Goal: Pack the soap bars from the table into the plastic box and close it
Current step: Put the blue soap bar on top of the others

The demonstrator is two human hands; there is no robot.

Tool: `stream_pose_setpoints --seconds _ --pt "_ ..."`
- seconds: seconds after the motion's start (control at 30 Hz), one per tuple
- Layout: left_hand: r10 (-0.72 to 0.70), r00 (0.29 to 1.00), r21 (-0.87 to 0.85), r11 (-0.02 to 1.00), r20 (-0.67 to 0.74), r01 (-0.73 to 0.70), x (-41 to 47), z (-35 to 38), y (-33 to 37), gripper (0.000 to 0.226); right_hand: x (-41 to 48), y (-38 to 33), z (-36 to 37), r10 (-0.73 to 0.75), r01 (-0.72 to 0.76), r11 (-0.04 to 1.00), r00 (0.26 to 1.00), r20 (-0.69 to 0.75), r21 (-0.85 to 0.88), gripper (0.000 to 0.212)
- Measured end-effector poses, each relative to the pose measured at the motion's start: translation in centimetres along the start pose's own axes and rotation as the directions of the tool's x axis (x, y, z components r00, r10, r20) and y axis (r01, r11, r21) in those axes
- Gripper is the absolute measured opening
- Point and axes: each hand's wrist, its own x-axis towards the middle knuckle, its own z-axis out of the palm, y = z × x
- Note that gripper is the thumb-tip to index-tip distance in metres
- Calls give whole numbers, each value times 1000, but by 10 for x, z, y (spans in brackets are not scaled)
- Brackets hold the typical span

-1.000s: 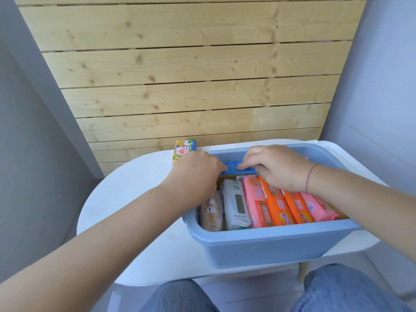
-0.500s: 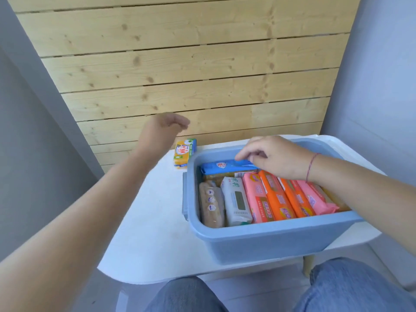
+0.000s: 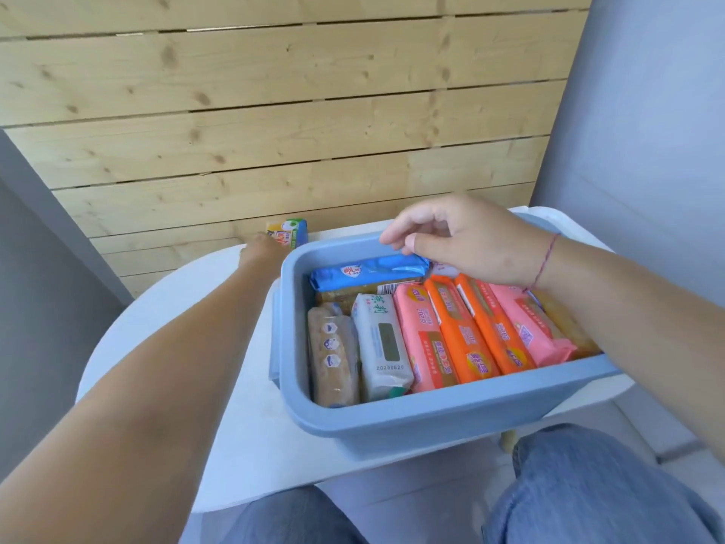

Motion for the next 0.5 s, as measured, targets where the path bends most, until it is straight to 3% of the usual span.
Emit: stream_pose_setpoints --seconds 0.1,0.17,0.27,0.37,0.5 --pt "56 998 104 993 -21 -54 -8 -7 -10 7 -2 2 1 16 -16 1000 1000 23 -12 26" --pt "62 998 97 993 -21 -60 -14 -13 -21 22 -3 2 2 34 -33 999 998 44 -20 25" --pt "37 999 46 998 -19 -36 -33 -25 -44 19 -4 1 4 51 -48 998 996 68 -45 24" --pt "17 998 -64 998 -57 -21 -52 -42 -61 33 -7 -2 4 53 -50 998 996 71 -45 24" --pt "221 953 -270 923 -210 -273 -81 -101 -40 37 -14 -16 -7 5 -7 999 999 -37 -43 26"
